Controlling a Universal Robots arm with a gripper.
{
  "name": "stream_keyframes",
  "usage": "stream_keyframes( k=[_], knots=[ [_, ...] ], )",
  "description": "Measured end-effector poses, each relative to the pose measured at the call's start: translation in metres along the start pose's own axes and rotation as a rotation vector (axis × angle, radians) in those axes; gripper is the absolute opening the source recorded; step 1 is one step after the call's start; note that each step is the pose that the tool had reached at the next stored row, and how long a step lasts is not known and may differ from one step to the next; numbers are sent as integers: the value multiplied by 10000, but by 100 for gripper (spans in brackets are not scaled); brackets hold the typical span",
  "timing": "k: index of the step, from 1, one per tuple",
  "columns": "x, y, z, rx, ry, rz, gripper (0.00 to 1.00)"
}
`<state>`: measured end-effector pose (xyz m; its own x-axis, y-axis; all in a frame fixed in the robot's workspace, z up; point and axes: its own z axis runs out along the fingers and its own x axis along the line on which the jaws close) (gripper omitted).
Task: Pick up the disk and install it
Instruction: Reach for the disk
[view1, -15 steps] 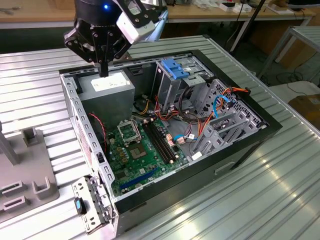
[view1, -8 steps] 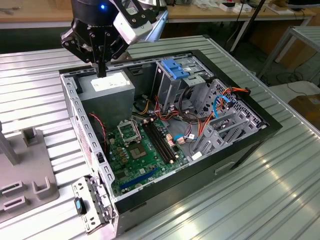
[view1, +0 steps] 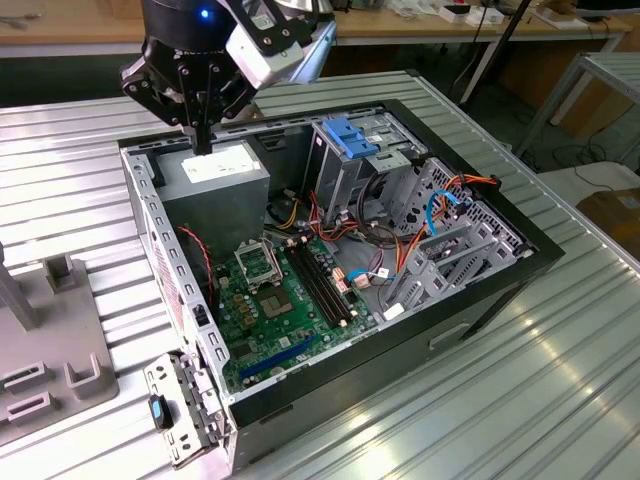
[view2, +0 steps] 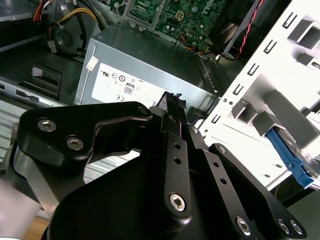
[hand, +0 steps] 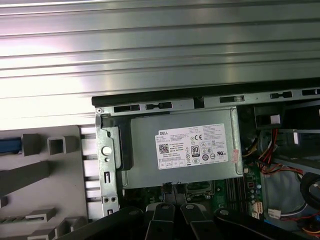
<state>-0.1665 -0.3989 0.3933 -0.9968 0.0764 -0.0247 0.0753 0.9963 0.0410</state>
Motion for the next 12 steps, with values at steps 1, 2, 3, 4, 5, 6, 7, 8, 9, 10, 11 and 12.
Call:
stream_keyframes(
  k=[1,2,3,4,5,6,7,8,9,10,11,12],
  knots=[
    [10,-1,0,0,0,-2,11],
    [17,-1,0,0,0,-2,11],
    [25,-2,0,0,0,-2,11],
    [36,-3,-1,0,0,-3,11],
    [48,-3,-1,0,0,-2,11],
    [53,-4,-1,-1,0,-3,11],
    [57,-4,-1,0,0,-3,11],
    [61,-5,-2,0,0,-3,11],
    [64,-5,-2,0,0,-3,11],
    [67,-5,-2,0,0,-3,11],
    [70,-5,-2,-1,0,-3,11],
    [73,-5,-2,0,0,-3,11]
  ],
)
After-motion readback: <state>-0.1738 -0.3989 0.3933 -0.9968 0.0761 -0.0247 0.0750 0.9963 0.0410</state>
